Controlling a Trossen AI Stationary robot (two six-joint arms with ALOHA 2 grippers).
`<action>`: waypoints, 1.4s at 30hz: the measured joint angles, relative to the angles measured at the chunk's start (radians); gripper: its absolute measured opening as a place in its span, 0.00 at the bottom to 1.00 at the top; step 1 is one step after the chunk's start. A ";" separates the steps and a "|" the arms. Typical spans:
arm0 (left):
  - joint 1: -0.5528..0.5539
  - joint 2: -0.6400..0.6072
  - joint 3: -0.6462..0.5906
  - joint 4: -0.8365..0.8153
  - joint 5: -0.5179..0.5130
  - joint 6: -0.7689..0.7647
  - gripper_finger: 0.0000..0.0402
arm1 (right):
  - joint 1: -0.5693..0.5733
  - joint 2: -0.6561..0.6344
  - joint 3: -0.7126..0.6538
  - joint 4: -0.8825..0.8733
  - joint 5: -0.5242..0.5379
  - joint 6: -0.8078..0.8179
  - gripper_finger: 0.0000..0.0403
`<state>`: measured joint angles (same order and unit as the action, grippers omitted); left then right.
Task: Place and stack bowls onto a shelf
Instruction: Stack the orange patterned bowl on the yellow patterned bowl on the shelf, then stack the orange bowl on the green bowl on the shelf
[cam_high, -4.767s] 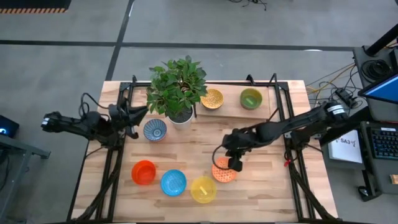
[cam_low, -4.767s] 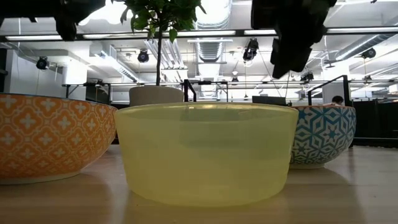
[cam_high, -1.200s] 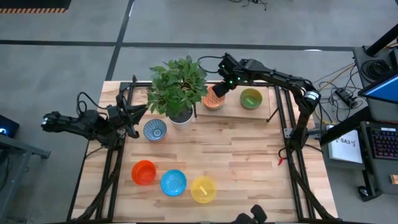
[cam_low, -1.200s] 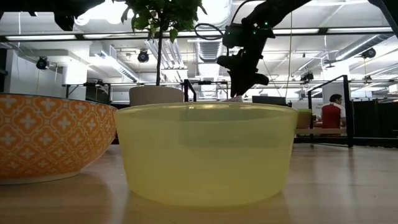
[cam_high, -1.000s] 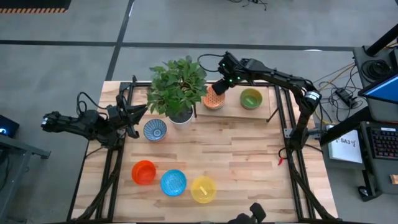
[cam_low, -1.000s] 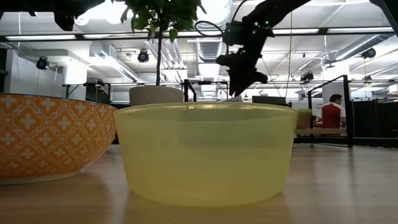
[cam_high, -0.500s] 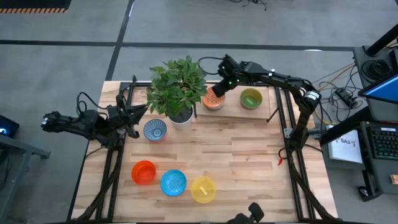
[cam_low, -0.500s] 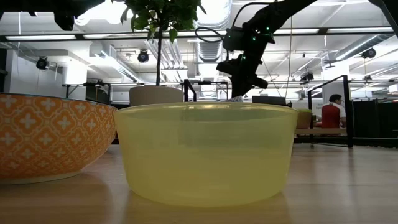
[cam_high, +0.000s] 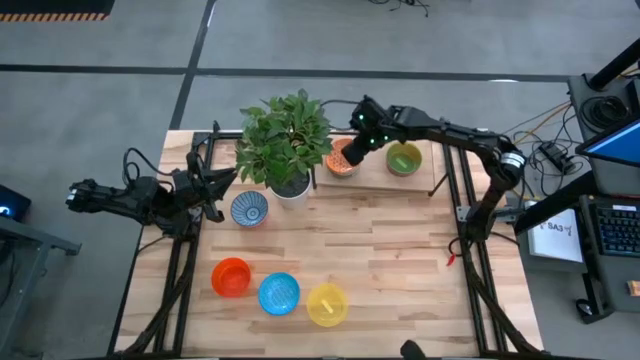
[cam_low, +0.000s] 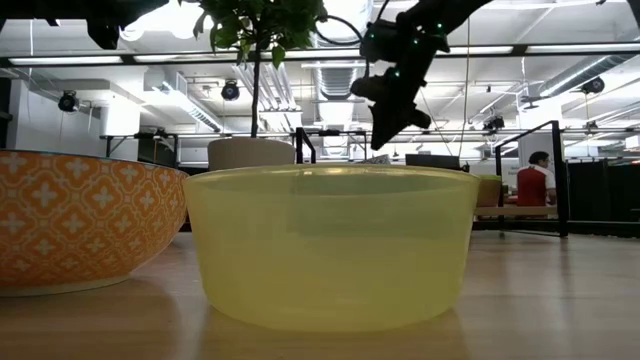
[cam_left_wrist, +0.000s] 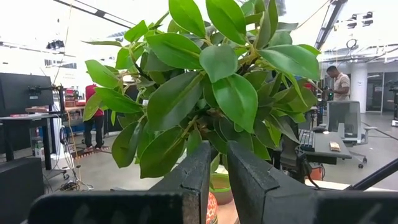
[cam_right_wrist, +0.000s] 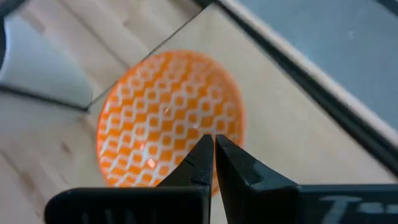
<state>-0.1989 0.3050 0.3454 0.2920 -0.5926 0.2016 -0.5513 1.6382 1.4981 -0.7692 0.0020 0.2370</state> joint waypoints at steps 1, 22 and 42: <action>0.000 0.000 0.000 0.000 0.000 0.000 0.09 | 0.007 0.000 -0.013 0.008 0.006 0.003 0.02; 0.000 0.000 0.000 0.000 0.000 0.000 0.09 | 0.007 -0.008 -0.109 0.171 0.077 0.014 0.02; -0.002 0.002 0.000 -0.006 0.001 -0.135 0.09 | 0.235 -0.332 -0.242 0.232 0.091 -0.055 0.02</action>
<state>-0.2005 0.3075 0.3454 0.2857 -0.5917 0.0663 -0.3164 1.3065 1.2563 -0.5374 0.0933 0.1823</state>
